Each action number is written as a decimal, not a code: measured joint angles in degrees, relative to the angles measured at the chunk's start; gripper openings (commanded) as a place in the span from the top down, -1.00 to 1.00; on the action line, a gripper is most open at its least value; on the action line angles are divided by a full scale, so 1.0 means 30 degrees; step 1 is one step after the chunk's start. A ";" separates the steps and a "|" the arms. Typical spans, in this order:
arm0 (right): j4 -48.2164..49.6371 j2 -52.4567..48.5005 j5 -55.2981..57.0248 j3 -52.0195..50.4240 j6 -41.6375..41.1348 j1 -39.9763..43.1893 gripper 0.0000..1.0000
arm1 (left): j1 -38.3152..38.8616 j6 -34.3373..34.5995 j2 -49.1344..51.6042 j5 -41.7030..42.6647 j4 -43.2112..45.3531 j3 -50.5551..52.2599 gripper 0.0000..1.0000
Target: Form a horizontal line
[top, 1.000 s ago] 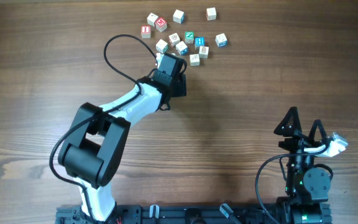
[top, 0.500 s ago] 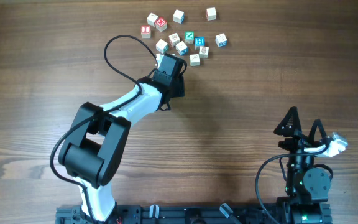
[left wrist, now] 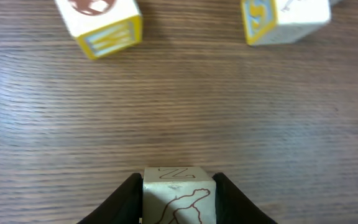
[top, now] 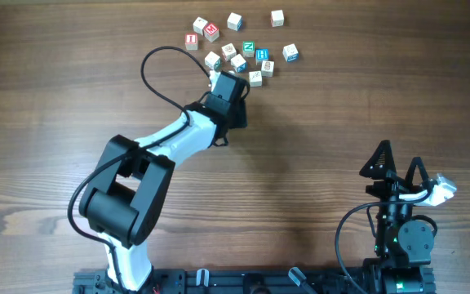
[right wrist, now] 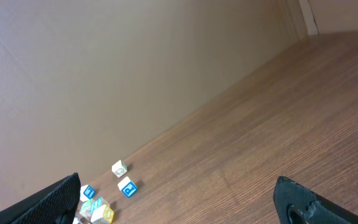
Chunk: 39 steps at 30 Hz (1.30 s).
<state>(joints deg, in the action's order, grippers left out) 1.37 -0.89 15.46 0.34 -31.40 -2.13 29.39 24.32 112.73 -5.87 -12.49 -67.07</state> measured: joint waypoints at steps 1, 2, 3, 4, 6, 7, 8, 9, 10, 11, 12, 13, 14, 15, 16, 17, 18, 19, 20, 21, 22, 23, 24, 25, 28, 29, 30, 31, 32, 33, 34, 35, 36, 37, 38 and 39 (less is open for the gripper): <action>0.0000 0.0000 0.0000 0.0000 0.0000 0.0000 -0.99 | 0.0087 0.0000 0.0000 0.0000 -0.0022 0.0000 0.29; 0.0000 0.0000 0.0000 0.0000 0.0000 0.0000 -0.98 | 0.0146 -0.0007 0.0000 -0.0007 -0.0044 0.0000 0.30; 0.0000 0.0000 0.0000 0.0000 0.0007 0.0000 -1.00 | 0.0175 0.0000 0.0000 0.0000 -0.0058 0.0000 0.30; 0.0000 0.0000 0.0000 0.0000 0.0000 0.0000 -0.99 | 0.0175 -0.0007 0.0000 -0.0007 -0.0124 0.0000 0.31; 0.0000 0.0000 0.0000 0.0000 0.0007 0.0000 -1.00 | 0.0175 0.0000 0.0000 -0.0015 -0.0204 0.0000 0.31; 0.0000 0.0000 0.0000 0.0000 0.0000 0.0000 -0.99 | 0.0175 0.0000 0.0000 -0.0015 -0.0197 0.0000 0.31; 0.0000 0.0000 0.0000 0.0000 0.0007 0.0000 -1.00 | 0.0175 0.0000 0.0000 -0.0022 -0.0189 0.0000 0.30; 0.0000 0.0000 0.0000 0.0000 0.0007 0.0000 -1.00 | 0.0175 0.0022 0.0000 -0.0080 -0.0189 0.0000 0.28; 0.0000 0.0000 0.0000 0.0000 0.0000 0.0000 -0.99 | 0.0175 0.0087 0.0000 -0.0146 -0.0197 0.0000 0.28; 0.0000 0.0000 0.0000 0.0000 0.0007 0.0000 -0.99 | 0.0175 0.0138 0.0000 -0.0248 -0.0189 0.0000 0.28; 0.0000 0.0000 0.0000 0.0000 0.0007 0.0000 -0.99 | 0.0175 0.0189 0.0000 -0.0386 -0.0189 0.0000 0.27; 0.0000 0.0000 0.0000 0.0000 0.0000 0.0000 -0.99 | 0.0175 0.0219 0.0000 -0.0444 -0.0189 0.0000 0.26; 0.0000 0.0000 0.0000 0.0000 0.0007 0.0000 -1.00 | 0.0175 0.0226 0.0000 -0.0488 -0.0197 0.0000 0.24; 0.0000 0.0000 0.0000 0.0000 0.0000 0.0000 -1.00 | 0.0175 0.0277 0.0000 -0.0546 -0.0189 0.0000 0.23; 0.0000 0.0000 0.0000 0.0000 0.0000 0.0000 -1.00 | 0.0175 0.0291 0.0000 -0.0583 -0.0189 0.0000 0.21; 0.0000 0.0000 0.0000 0.0000 0.0007 0.0000 -0.99 | 0.0175 0.0306 0.0000 -0.0590 -0.0182 0.0000 0.20; 0.0000 0.0000 0.0000 0.0000 0.0007 0.0000 -0.99 | 0.0175 0.0350 0.0000 -0.0590 -0.0175 0.0000 0.14; 0.0000 0.0000 0.0000 0.0000 0.0007 0.0000 -0.99 | 0.0175 0.0415 0.0000 -0.0597 -0.0124 0.0000 0.12; 0.0000 0.0000 0.0000 0.0000 0.0000 0.0000 -0.99 | 0.0175 0.0423 0.0000 -0.0597 -0.0080 0.0000 0.09; 0.0000 0.0000 0.0000 0.0000 0.0007 0.0000 -0.99 | 0.0175 0.0495 0.0000 -0.0605 -0.0029 0.0000 0.05; 0.0000 0.0000 0.0000 0.0000 0.0007 0.0000 -0.99 | 0.0175 0.0510 0.0000 -0.0605 0.0015 0.0000 0.00; 0.0000 0.0000 0.0000 0.0000 0.0007 0.0000 -0.99 | 0.0175 0.0517 0.0000 -0.0612 0.0029 0.0000 -0.03; 0.0000 0.0000 0.0000 0.0000 0.0007 0.0000 -0.99 | 0.0175 0.0510 0.0000 -0.0634 0.0029 0.0000 -0.05; 0.0000 0.0000 0.0000 0.0000 0.0007 0.0000 -1.00 | 0.0175 0.0546 0.0000 -0.0656 0.0029 0.0000 -0.11; 0.0000 0.0000 0.0000 0.0000 0.0000 0.0000 -1.00 | 0.0175 0.0576 0.0000 -0.0663 0.0044 0.0000 -0.28; 0.0000 0.0000 0.0000 0.0000 0.0007 0.0000 -0.99 | 0.0175 0.0597 0.0000 -0.0663 0.0109 0.0000 -0.30; 0.0000 0.0000 0.0000 0.0000 0.0007 0.0000 -0.99 | 0.0175 0.0561 0.0000 -0.0663 0.0160 0.0000 -0.31; 0.0000 0.0000 0.0000 0.0000 0.0000 0.0000 -0.99 | 0.0175 0.0605 0.0000 -0.0663 0.0211 0.0000 -0.32; 0.0000 0.0000 0.0000 0.0000 0.0007 0.0000 -0.99 | 0.0175 0.0597 0.0000 -0.0663 0.0255 0.0000 -0.35; 0.0000 0.0000 0.0000 0.0000 0.0000 0.0000 -1.00 | 0.0175 0.0619 0.0000 -0.0663 0.0255 0.0000 -0.39; 0.0000 0.0000 0.0000 0.0000 0.0007 0.0000 -0.99 | 0.0168 0.0619 0.0000 -0.0663 0.0248 0.0000 -0.44; 0.0000 0.0000 0.0000 0.0000 0.0007 0.0000 -0.99 | 0.0175 0.0619 0.0000 -0.0663 0.0255 -0.0007 -0.46; 0.0000 0.0000 0.0000 0.0000 0.0007 0.0000 -0.99 | 0.0168 0.0554 -0.0007 -0.0663 0.0248 -0.0029 -0.53; 0.0000 0.0000 0.0000 0.0000 0.0007 0.0000 -1.00 | 0.0175 0.0525 -0.0058 -0.0670 0.0233 -0.0109 -0.61; 0.0000 0.0000 0.0000 0.0000 0.0007 0.0000 -1.00 | 0.0175 0.0379 -0.0117 -0.0678 0.0219 -0.0182 -0.70; 0.0000 0.0000 0.0000 0.0000 0.0000 0.0000 -0.99 | 0.0175 0.0255 -0.0189 -0.0729 0.0204 -0.0284 -0.76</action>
<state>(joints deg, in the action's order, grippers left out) 1.37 -0.89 15.46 0.34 -31.40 -2.13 29.91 25.08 112.16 -8.05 -11.88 -67.92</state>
